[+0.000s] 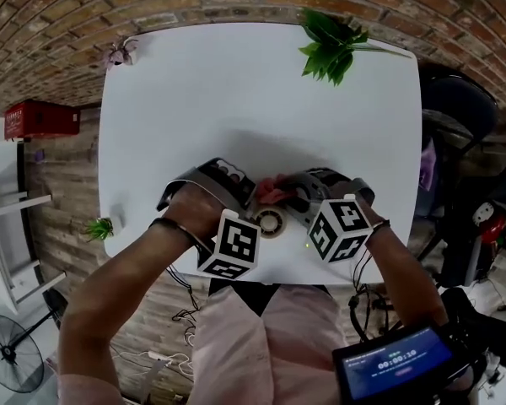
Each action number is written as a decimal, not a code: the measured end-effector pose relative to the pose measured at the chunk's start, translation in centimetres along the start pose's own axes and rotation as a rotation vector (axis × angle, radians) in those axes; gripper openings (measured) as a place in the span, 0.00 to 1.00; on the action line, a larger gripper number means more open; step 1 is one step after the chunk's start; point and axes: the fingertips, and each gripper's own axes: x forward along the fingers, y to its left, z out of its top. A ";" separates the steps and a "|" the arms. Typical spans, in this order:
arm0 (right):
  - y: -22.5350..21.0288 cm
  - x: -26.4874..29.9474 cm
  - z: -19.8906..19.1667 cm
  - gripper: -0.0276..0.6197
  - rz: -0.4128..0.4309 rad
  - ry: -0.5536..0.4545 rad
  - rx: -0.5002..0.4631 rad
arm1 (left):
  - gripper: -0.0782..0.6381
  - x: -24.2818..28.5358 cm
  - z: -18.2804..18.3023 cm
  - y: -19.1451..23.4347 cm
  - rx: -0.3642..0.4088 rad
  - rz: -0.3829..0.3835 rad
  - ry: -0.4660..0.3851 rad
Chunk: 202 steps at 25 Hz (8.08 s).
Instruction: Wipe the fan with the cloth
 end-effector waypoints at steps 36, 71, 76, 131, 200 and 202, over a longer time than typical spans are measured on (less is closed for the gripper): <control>6.2 -3.2 0.6 0.12 -0.192 -0.188 0.401 | 0.41 0.2 -3.1 0.3 -0.874 -0.074 -0.119; 4.7 -8.6 -3.2 0.13 -0.308 -0.119 0.545 | 0.65 -5.9 2.5 6.2 -0.891 0.049 -0.363; 4.6 -5.7 -1.8 0.13 -0.260 -0.115 0.595 | 0.67 -2.1 3.3 6.4 -0.752 0.007 -0.280; -0.1 -5.2 -6.8 0.13 -0.226 -0.039 0.718 | 0.61 -0.9 4.7 4.3 -0.018 -0.110 -0.144; -9.1 -23.3 12.0 0.13 -0.922 -0.618 0.608 | 0.13 -31.6 -7.6 7.9 -1.454 1.404 -0.879; -8.8 -23.3 12.4 0.12 -0.923 -0.622 0.593 | 0.13 -32.4 -7.4 7.5 -1.447 1.433 -0.882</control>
